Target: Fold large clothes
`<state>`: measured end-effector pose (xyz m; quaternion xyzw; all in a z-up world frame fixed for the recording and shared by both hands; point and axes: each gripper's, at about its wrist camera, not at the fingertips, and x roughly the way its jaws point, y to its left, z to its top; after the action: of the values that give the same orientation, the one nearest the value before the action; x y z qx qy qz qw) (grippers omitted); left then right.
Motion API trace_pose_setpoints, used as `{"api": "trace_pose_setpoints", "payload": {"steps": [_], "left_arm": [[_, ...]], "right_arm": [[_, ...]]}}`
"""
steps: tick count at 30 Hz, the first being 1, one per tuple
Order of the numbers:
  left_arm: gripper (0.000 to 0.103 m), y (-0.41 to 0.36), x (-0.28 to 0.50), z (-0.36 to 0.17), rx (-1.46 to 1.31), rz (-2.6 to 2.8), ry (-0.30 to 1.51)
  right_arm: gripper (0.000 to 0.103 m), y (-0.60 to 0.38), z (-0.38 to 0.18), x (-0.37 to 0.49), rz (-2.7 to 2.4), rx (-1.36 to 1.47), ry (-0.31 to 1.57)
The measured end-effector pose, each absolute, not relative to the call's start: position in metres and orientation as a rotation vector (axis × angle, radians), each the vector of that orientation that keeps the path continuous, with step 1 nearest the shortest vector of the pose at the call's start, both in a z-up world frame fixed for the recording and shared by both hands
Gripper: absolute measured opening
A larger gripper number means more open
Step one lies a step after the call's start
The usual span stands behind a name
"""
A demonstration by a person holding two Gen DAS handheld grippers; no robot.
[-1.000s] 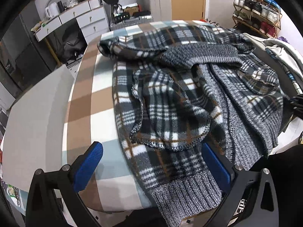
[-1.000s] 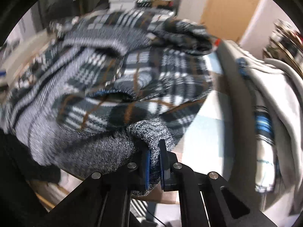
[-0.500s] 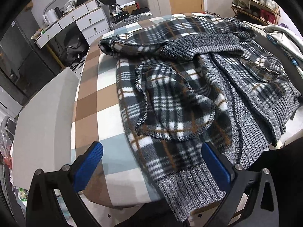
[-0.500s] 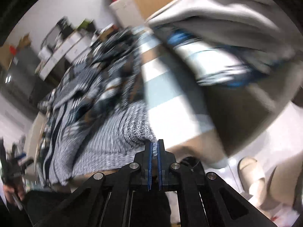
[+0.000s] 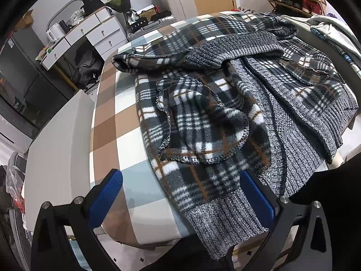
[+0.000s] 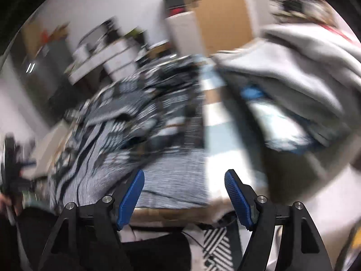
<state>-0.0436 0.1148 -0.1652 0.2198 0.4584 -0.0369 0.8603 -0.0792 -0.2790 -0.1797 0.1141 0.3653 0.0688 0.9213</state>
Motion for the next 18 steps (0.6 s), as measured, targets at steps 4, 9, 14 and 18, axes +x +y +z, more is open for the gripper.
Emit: {"api": "trace_pose_setpoints", "payload": {"steps": [4,9,14,18], "left_arm": [[0.102,0.113,-0.044,-0.169,0.458,-0.067,0.974],[0.102,0.109,-0.047,-0.177,0.464,-0.078,0.987],[0.102,0.105,-0.048,-0.185,0.498,-0.067,0.990],[0.102,0.102,-0.051,-0.189,0.552,-0.049,0.989]], "right_arm": [[0.071,-0.239,-0.201,-0.060,0.207,-0.027,0.859],[0.058,-0.227,-0.214,-0.049,0.195,-0.126,0.863],[0.010,-0.256,-0.206,-0.046,0.138,0.008,0.862],[0.003,-0.260,-0.197,-0.056,0.085,0.049,0.790]]}}
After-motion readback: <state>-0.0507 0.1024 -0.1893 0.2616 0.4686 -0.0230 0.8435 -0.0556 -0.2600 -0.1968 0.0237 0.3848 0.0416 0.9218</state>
